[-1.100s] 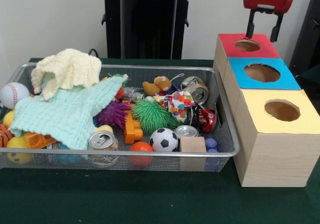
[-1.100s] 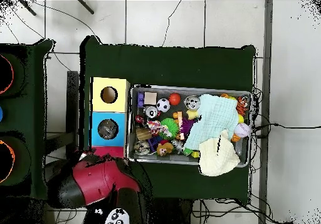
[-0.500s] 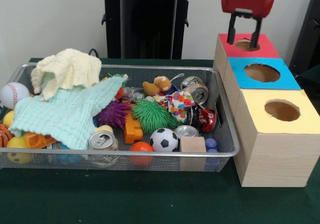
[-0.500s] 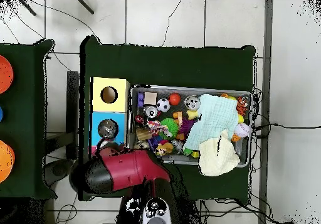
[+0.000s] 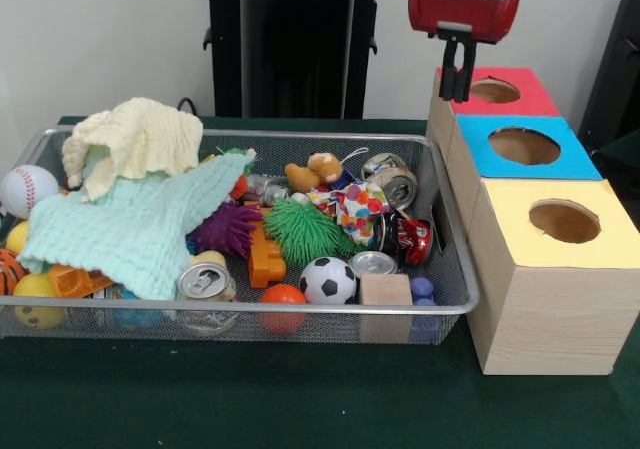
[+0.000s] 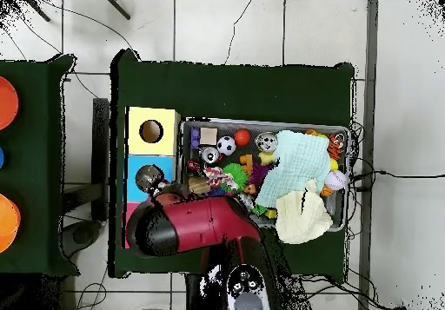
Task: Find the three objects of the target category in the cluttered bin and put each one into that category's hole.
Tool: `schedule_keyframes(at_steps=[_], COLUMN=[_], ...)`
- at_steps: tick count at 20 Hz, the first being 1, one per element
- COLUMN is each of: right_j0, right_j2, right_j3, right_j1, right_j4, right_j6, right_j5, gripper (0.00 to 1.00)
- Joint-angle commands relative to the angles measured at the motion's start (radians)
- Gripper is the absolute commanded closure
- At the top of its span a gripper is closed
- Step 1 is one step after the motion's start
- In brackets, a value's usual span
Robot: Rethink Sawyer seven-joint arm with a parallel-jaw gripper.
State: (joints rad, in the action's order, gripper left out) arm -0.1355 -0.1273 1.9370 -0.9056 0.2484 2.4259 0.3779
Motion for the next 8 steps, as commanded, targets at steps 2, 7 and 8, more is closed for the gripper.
schedule_keyframes(at_steps=[2,7,8], right_j0=[-0.116,-0.125,-0.127], right_j2=[-0.215,-0.235,-0.239], right_j3=[-0.087,-0.088,-0.09], right_j1=[-0.034,-0.037,-0.04], right_j4=[0.076,0.104,0.11], right_j6=[-0.307,-0.269,-0.268], right_j5=[0.156,0.17,0.182], gripper=[1.0,1.0,1.0])
